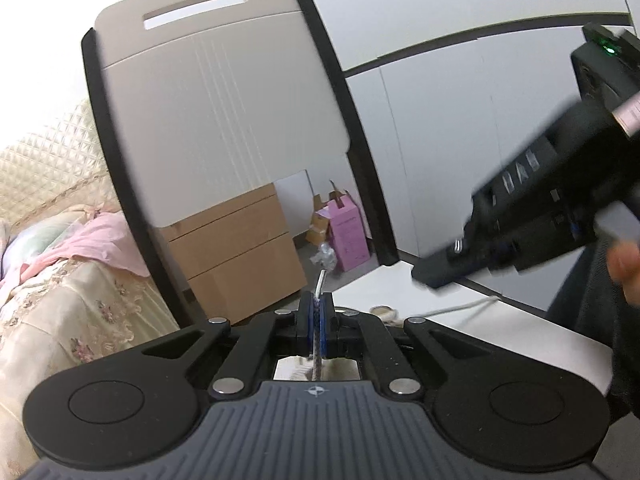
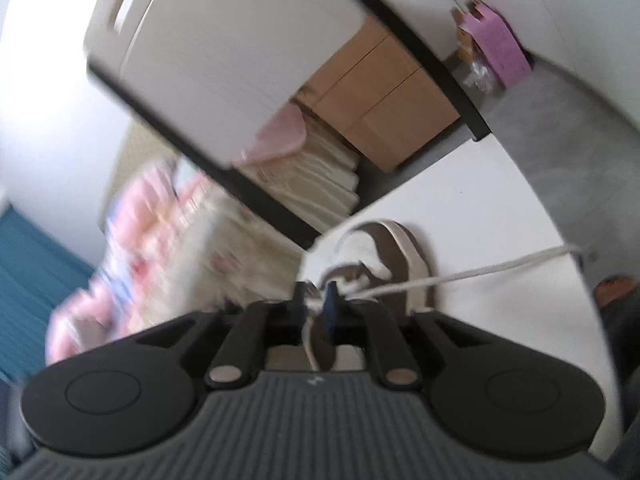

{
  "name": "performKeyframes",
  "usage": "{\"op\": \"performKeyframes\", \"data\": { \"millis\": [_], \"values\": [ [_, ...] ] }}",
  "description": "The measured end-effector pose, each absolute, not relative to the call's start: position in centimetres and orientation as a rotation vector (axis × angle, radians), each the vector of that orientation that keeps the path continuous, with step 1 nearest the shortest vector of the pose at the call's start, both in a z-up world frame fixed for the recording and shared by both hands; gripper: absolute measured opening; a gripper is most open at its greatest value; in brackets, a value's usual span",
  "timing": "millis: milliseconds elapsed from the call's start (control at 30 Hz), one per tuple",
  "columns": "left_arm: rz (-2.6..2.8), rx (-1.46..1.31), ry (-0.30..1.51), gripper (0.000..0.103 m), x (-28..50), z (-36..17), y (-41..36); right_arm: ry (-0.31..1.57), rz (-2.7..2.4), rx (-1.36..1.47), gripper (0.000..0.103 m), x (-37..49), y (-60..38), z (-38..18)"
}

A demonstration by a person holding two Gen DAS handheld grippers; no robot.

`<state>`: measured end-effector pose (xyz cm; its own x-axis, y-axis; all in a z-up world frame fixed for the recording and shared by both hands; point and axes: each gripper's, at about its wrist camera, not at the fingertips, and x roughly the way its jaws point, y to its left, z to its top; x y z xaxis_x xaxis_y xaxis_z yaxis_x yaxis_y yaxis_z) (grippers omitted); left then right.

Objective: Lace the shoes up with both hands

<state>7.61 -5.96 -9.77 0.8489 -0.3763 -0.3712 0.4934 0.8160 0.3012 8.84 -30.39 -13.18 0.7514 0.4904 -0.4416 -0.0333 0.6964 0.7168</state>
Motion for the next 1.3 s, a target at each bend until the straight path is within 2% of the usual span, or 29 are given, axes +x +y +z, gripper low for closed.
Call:
{"op": "performKeyframes", "data": {
  "millis": [33,67,267,333,400,633,767,1100,1300],
  "values": [
    [-0.468,0.400,0.309,0.003,7.8,-9.7,-5.7,0.672,0.316,0.689,0.044,8.8,-29.6,-13.0],
    [-0.465,0.399,0.313,0.003,8.1,-9.5,-5.5,0.666,0.328,0.624,0.045,8.7,-28.6,-12.7],
    [-0.439,0.427,0.338,0.003,8.6,-9.2,-5.4,0.687,0.340,0.391,0.044,9.0,-25.3,-13.2],
    [-0.419,0.476,0.349,0.003,7.6,-10.0,-5.6,0.690,0.307,0.311,0.038,9.1,-24.5,-13.6],
    [-0.410,0.519,0.365,0.003,7.6,-10.5,-5.9,0.693,0.290,0.269,0.019,9.2,-24.1,-14.1],
    [-0.507,0.691,0.374,0.003,8.6,-11.5,-6.3,0.675,0.306,0.387,0.014,9.4,-25.8,-14.8],
    [-0.542,0.847,0.351,0.003,8.6,-12.3,-7.1,0.682,0.317,0.651,0.012,10.3,-29.0,-16.2],
    [-0.687,1.117,0.234,0.003,6.2,-14.1,-10.7,0.690,0.354,0.899,0.016,10.1,-32.1,-17.9],
    [-0.691,1.151,0.238,0.003,6.2,-13.9,-11.3,0.701,0.355,0.960,0.018,9.9,-32.7,-18.0]
  ]
}}
